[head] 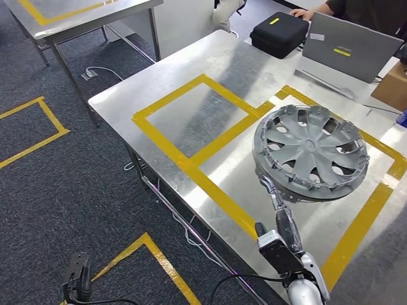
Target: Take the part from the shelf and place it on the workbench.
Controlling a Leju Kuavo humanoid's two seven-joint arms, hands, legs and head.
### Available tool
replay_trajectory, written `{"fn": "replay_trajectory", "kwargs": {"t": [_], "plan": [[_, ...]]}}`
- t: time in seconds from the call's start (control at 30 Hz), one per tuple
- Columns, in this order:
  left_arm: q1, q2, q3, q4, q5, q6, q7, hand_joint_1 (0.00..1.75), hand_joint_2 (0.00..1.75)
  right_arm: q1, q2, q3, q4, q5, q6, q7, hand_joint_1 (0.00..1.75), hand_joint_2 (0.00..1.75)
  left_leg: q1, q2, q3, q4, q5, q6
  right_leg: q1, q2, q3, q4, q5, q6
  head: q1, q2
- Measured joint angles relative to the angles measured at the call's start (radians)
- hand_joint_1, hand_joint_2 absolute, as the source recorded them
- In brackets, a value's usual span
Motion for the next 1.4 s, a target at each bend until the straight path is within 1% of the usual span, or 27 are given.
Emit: {"fn": "replay_trajectory", "kwargs": {"t": [0.1,0.17,0.23,0.27,0.3,0.37,0.43,0.47,0.53,0.57,0.6,0.67,0.73,0.8,0.87,0.93,0.97,1.0,1.03,1.1,1.13,1.17,1.23,1.27,1.3,1.33,1.4], "plan": [[-0.002,-0.002,0.0,0.0,-0.001,0.001,0.001,0.0,0.0,-0.006,0.003,0.001,0.007,0.001,0.0,0.0,0.0,0.0,-0.003,-0.036,-0.005,0.0,0.012,-0.003,0.01,0.053,0.109,-0.189,0.071,-0.026,-0.001,0.0],[-0.003,-0.003,0.0,0.0,-0.001,0.001,0.001,0.0,0.0,-0.01,0.005,0.002,0.011,0.003,-0.001,0.0,0.0,0.0,0.001,-0.055,-0.014,-0.001,0.023,-0.014,0.013,0.073,0.131,-0.236,0.076,-0.03,-0.003,0.0],[0.001,-0.001,0.0,0.0,-0.001,0.0,0.001,0.0,0.0,-0.011,0.008,0.004,0.013,0.003,-0.002,0.0,0.0,0.0,0.005,-0.067,-0.022,-0.005,0.033,-0.026,0.013,0.055,0.132,-0.247,0.089,-0.029,-0.004,0.0],[0.004,-0.001,0.0,0.0,-0.001,0.0,0.002,0.0,0.0,-0.012,0.01,0.005,0.015,0.004,-0.002,0.0,0.0,0.0,0.004,-0.055,-0.028,0.0,0.026,-0.03,0.01,0.045,0.134,-0.256,0.098,-0.031,-0.005,0.0],[0.004,-0.001,0.0,0.0,-0.001,0.0,0.002,0.0,0.0,-0.012,0.013,0.005,0.016,0.004,-0.002,0.0,0.0,0.0,0.003,-0.035,-0.04,0.022,0.006,-0.035,0.007,0.032,0.135,-0.266,0.107,-0.032,-0.007,0.0],[0.001,-0.002,0.0,0.0,-0.001,0.0,0.002,0.0,0.0,-0.013,0.017,0.006,0.019,0.004,-0.002,0.0,0.0,0.0,0.004,0.013,-0.085,0.124,-0.063,-0.047,0.005,0.005,0.131,-0.276,0.118,-0.033,-0.01,0.0],[-0.001,-0.002,0.0,0.0,0.0,-0.001,0.002,0.0,0.0,-0.012,0.017,0.006,0.024,0.004,-0.001,0.0,0.0,0.0,0.011,0.031,-0.125,0.234,-0.113,-0.061,0.004,-0.025,0.123,-0.276,0.123,-0.03,-0.01,0.0],[0.0,-0.002,0.0,0.0,0.001,-0.001,0.002,0.0,0.0,-0.012,0.017,0.006,0.026,0.004,-0.001,0.0,0.0,0.0,0.015,0.034,-0.124,0.25,-0.114,-0.067,0.003,-0.04,0.119,-0.276,0.125,-0.028,-0.01,0.0],[0.002,-0.001,0.0,0.0,0.001,-0.002,0.002,0.0,0.0,-0.013,0.018,0.006,0.03,0.005,-0.001,0.0,0.0,0.0,0.023,0.052,-0.063,0.171,-0.072,-0.078,-0.002,-0.068,0.113,-0.273,0.128,-0.021,-0.01,0.0],[0.001,-0.002,0.0,0.0,0.001,-0.002,0.002,0.0,0.0,-0.015,0.019,0.007,0.031,0.005,-0.001,0.0,0.0,0.0,0.025,0.077,-0.017,0.101,-0.05,-0.085,-0.002,-0.079,0.111,-0.269,0.128,-0.016,-0.011,0.0],[-0.002,-0.003,0.0,0.0,0.001,-0.004,0.001,0.0,0.0,-0.016,0.02,0.007,0.032,0.005,-0.001,0.0,0.0,0.0,0.026,0.097,0.02,0.04,-0.033,-0.085,-0.001,-0.091,0.107,-0.262,0.125,-0.01,-0.013,0.0],[-0.005,-0.004,0.0,0.0,0.001,-0.008,-0.001,0.0,0.0,-0.019,0.022,0.007,0.032,0.006,-0.002,0.0,0.0,0.0,0.022,0.114,0.05,-0.016,-0.023,-0.069,0.003,-0.111,0.102,-0.252,0.122,0.001,-0.013,0.0],[-0.001,-0.003,0.0,0.0,-0.002,-0.01,-0.003,0.0,0.0,-0.019,0.022,0.01,0.032,0.006,-0.004,-0.001,0.0,0.0,0.018,0.09,0.043,-0.018,-0.018,-0.044,0.001,-0.127,0.101,-0.25,0.121,0.008,-0.01,0.0],[0.003,-0.001,-0.001,0.0,-0.006,-0.008,-0.003,0.0,0.0,-0.018,0.022,0.013,0.032,0.006,-0.007,-0.001,0.0,0.0,0.018,0.07,0.037,-0.019,-0.011,-0.028,-0.007,-0.095,0.089,-0.219,0.094,0.016,-0.009,0.0],[0.001,0.0,-0.001,0.0,-0.01,-0.006,-0.004,0.0,0.0,-0.013,0.022,0.013,0.032,0.006,-0.009,-0.002,0.0,0.0,0.018,0.05,0.03,-0.019,-0.004,-0.016,-0.011,-0.037,0.044,-0.111,0.025,0.022,-0.006,0.0],[-0.001,0.001,-0.002,0.0,-0.012,-0.005,-0.004,0.0,0.0,-0.006,0.022,0.013,0.033,0.005,-0.011,-0.002,0.0,0.0,0.014,0.024,0.02,-0.019,0.004,-0.008,-0.011,-0.011,-0.008,0.014,-0.031,0.02,-0.004,0.0],[0.0,0.002,-0.002,0.0,-0.013,-0.005,-0.004,0.0,0.0,-0.002,0.022,0.013,0.034,0.004,-0.013,-0.002,0.0,0.0,0.012,0.011,0.016,-0.019,0.007,-0.007,-0.011,-0.007,-0.017,0.038,-0.035,0.018,-0.004,0.0],[0.002,0.002,-0.002,0.0,-0.015,-0.004,-0.004,0.0,0.0,0.001,0.022,0.013,0.034,0.003,-0.015,-0.002,0.0,0.0,0.011,-0.004,0.012,-0.019,0.011,-0.008,-0.011,-0.004,-0.006,0.023,-0.02,0.015,-0.005,0.0],[0.003,0.002,-0.002,0.0,-0.018,-0.004,-0.004,0.0,0.0,0.004,0.022,0.013,0.035,0.001,-0.018,-0.002,0.0,0.0,0.011,-0.018,0.01,-0.018,0.014,-0.01,-0.011,0.002,0.023,-0.029,0.01,0.011,-0.005,0.0],[0.004,0.003,-0.002,0.0,-0.022,-0.004,-0.004,0.0,0.0,0.009,0.022,0.013,0.035,-0.005,-0.024,-0.003,0.0,0.0,0.012,-0.046,0.006,-0.017,0.02,-0.016,-0.014,0.046,0.096,-0.168,0.065,0.005,-0.005,0.0],[0.003,0.003,-0.003,0.0,-0.023,-0.004,-0.004,0.0,0.0,0.013,0.022,0.013,0.035,-0.009,-0.027,-0.005,0.0,0.0,0.013,-0.057,0.002,-0.016,0.024,-0.021,-0.015,0.066,0.12,-0.215,0.079,0.005,-0.005,0.0],[0.004,0.004,-0.003,0.0,-0.023,-0.005,-0.004,0.0,0.0,0.017,0.022,0.013,0.035,-0.013,-0.03,-0.006,0.0,0.0,0.015,-0.067,-0.003,-0.016,0.028,-0.027,-0.015,0.08,0.131,-0.238,0.082,0.005,-0.005,0.0],[0.01,0.007,-0.003,0.0,-0.025,-0.004,-0.002,0.0,0.0,0.024,0.022,0.013,0.035,-0.024,-0.034,-0.01,0.0,0.0,0.021,-0.087,-0.011,-0.022,0.04,-0.043,-0.01,0.068,0.132,-0.244,0.088,0.002,-0.004,0.0],[0.014,0.007,-0.003,0.0,-0.025,-0.002,-0.001,0.0,0.0,0.027,0.023,0.013,0.035,-0.029,-0.035,-0.012,0.0,0.0,0.021,-0.08,-0.016,-0.021,0.039,-0.048,-0.01,0.057,0.133,-0.249,0.094,-0.004,-0.004,0.0],[0.017,0.007,-0.003,0.0,-0.028,0.0,0.002,0.0,0.0,0.029,0.023,0.013,0.035,-0.036,-0.038,-0.014,0.0,0.0,0.02,-0.059,-0.024,-0.007,0.027,-0.053,-0.011,0.044,0.134,-0.255,0.1,-0.01,-0.005,0.0],[0.017,0.007,-0.003,0.0,-0.03,0.002,0.004,0.0,0.0,0.032,0.023,0.013,0.035,-0.042,-0.04,-0.017,0.0,0.0,0.018,-0.031,-0.041,0.026,0.003,-0.056,-0.012,0.03,0.134,-0.261,0.106,-0.016,-0.006,0.0],[0.015,0.007,-0.003,0.0,-0.034,0.007,0.008,0.0,0.0,0.04,0.024,0.012,0.035,-0.05,-0.043,-0.02,0.0,0.0,0.015,0.021,-0.096,0.149,-0.069,-0.063,-0.011,-0.002,0.131,-0.264,0.111,-0.022,-0.008,0.0]]}}
